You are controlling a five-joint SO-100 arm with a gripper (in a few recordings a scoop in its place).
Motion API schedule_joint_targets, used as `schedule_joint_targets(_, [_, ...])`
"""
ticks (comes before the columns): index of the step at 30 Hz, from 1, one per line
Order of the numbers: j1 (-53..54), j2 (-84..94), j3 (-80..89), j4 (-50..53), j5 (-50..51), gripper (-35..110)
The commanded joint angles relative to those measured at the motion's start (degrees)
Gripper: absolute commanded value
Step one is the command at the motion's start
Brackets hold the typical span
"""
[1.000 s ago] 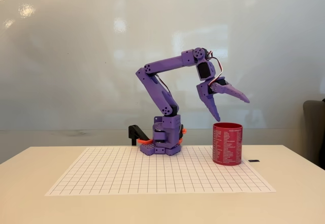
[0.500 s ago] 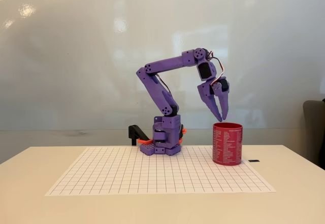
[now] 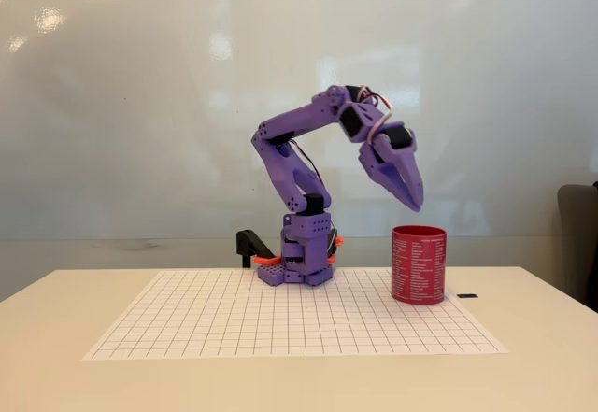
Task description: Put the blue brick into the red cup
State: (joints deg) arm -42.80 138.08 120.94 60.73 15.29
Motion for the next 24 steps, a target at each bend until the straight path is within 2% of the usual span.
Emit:
schedule_joint_targets(1, [12.74,8.35,-0.18,-4.13,1.85,0])
schedule_joint_targets(6, [24.79,20.21,0.79,-4.13,-0.53,0])
schedule_joint_targets(14, [35.33,42.80,2.72,6.94,-5.89,0])
schedule_joint_targets(16, [36.39,50.98,5.36,8.79,-6.94,0])
schedule_joint_targets(19, [37.27,51.15,3.08,16.70,-8.96,0])
schedule_joint_targets(24, [36.47,51.15,9.49,18.02,-8.53,0])
